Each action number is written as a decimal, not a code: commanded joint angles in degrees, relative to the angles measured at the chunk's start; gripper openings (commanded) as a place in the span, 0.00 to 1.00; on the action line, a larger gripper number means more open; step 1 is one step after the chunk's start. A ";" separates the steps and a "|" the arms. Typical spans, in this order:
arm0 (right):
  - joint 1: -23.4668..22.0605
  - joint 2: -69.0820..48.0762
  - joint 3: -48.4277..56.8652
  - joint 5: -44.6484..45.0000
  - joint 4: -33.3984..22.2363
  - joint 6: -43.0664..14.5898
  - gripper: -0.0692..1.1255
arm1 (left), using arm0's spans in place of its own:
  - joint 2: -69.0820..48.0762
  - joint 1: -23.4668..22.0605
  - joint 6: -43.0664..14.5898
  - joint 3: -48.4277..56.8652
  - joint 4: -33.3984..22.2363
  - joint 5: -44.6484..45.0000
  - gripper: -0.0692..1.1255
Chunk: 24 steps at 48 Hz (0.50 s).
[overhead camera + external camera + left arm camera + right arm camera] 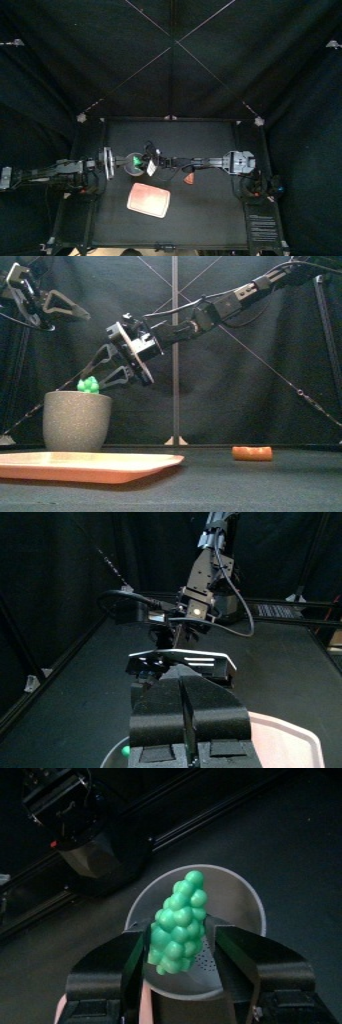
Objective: Pick the green grapes then place it in the grey bowl
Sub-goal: Drop green grapes in the grey bowl and return to neutral
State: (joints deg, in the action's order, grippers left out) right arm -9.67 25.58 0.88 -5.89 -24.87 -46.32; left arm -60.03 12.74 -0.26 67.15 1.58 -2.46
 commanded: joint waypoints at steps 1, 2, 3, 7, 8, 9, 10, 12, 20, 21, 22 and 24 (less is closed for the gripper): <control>0.18 -1.32 -1.93 0.26 -2.55 0.00 0.73 | 0.18 0.18 -0.09 -0.70 0.18 -0.26 0.16; 0.35 -1.32 -1.93 0.26 -3.16 0.00 0.75 | 0.09 0.09 -0.09 -0.70 0.18 -0.26 0.16; 0.44 -1.32 -2.02 0.26 -3.69 0.00 0.77 | 0.09 0.18 -0.09 -0.70 0.18 -0.26 0.16; 0.53 -1.23 -2.20 0.53 -4.22 -0.62 0.83 | 0.09 0.09 -0.09 -0.70 0.09 -0.26 0.16; 0.53 -1.23 -2.20 0.70 -4.22 -0.53 0.84 | 0.09 0.09 -0.09 -0.70 0.09 -0.26 0.16; 0.44 -1.23 -2.29 1.05 -4.04 -0.44 0.85 | 0.09 0.09 -0.09 -0.70 0.00 -0.26 0.16; 0.44 -1.14 -2.29 1.14 -3.96 -0.35 0.86 | 0.09 0.09 -0.09 -0.70 0.09 -0.26 0.16; 0.44 -1.23 -2.37 1.14 -3.87 -0.35 0.86 | 0.18 0.09 -0.09 -0.70 0.00 -0.26 0.16; 0.53 -2.02 -2.81 2.11 -4.22 -0.09 0.86 | 0.09 0.09 0.00 -0.70 -0.09 -0.26 0.16; 0.44 -2.37 -2.81 2.29 -4.31 -0.09 0.86 | 0.09 0.09 0.00 -0.70 -0.09 -0.26 0.16; 0.44 -2.72 -2.72 2.55 -4.39 0.00 0.86 | 0.09 0.09 0.00 -0.70 -0.09 -0.26 0.16; 0.44 -3.60 -2.55 2.90 -4.66 0.09 0.86 | 0.09 0.09 0.00 -0.70 -0.09 -0.26 0.16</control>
State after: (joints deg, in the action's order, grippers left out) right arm -9.05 25.75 -0.35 -3.25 -29.18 -46.41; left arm -60.03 12.74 -0.35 67.15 1.58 -2.46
